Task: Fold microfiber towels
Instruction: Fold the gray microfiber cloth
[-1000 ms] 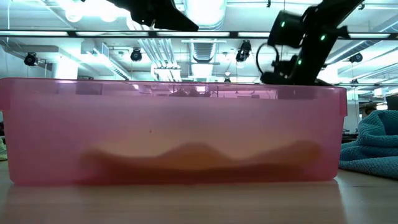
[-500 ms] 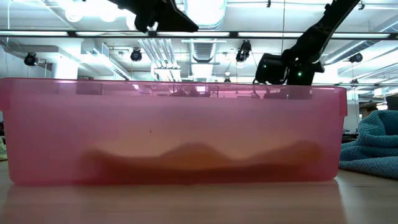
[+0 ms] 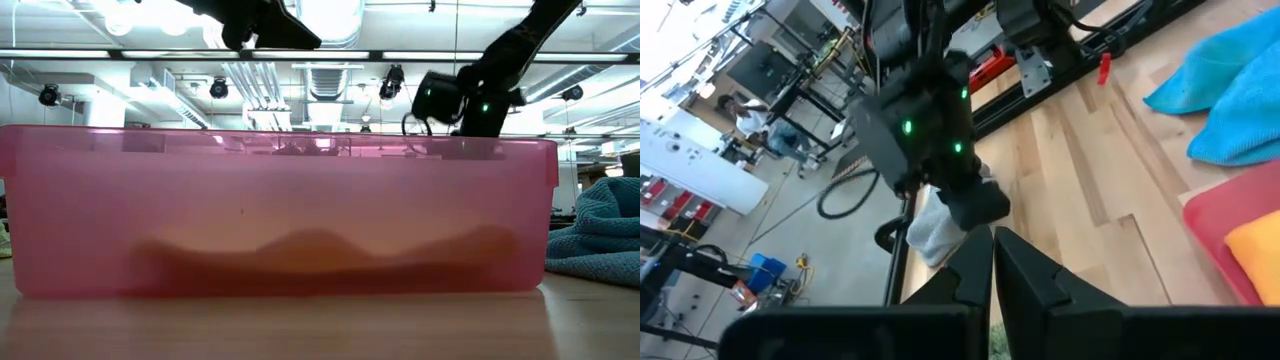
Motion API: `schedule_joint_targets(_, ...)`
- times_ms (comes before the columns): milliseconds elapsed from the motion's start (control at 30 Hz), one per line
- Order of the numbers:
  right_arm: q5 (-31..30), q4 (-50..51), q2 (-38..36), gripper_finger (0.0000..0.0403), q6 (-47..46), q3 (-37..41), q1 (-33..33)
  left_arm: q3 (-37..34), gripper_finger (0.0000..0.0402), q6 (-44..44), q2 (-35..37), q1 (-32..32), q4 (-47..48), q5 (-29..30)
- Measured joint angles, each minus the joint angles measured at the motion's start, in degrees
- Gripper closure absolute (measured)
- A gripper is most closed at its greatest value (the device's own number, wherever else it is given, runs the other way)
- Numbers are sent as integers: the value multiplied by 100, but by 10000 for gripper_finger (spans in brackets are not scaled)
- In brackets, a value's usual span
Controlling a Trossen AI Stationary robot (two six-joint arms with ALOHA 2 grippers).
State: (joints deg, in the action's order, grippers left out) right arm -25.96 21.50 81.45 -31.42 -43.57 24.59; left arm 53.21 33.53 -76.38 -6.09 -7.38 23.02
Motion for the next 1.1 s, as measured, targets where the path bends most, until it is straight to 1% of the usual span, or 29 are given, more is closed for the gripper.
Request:
schedule_joint_targets(133,-100,119,-605,394,295,0,-370,0,400,-7,-2,2,0,1)
schedule_joint_targets(233,-54,128,-1250,394,640,0,-629,0,400,-8,-4,2,-22,-1)
schedule_joint_targets(367,325,122,-2184,394,1252,0,-898,0,400,-12,-7,2,-210,-10)
schedule_joint_targets(533,477,143,-3253,394,1745,5,-1040,13,400,-19,-9,2,-565,-21)
schedule_joint_targets(633,915,38,-3780,394,2007,102,-1048,15,400,-23,-9,2,-805,-23)
schedule_joint_targets(767,1528,-466,-4329,394,2331,394,-1045,16,400,-34,-13,2,-1078,-118)
schedule_joint_targets(867,1869,-810,-4644,394,2393,660,-1046,17,400,-39,-58,2,-1304,-223)
schedule_joint_targets(933,2023,-1070,-4794,394,2423,843,-1045,17,400,-82,-116,2,-1576,-316)
schedule_joint_targets(1033,2075,-1384,-4961,394,2476,1055,-1046,45,400,-140,-223,13,-1954,-376)
schedule_joint_targets(1100,2195,-1647,-5034,394,2505,1164,-1045,131,400,-145,-326,13,-2051,-387)
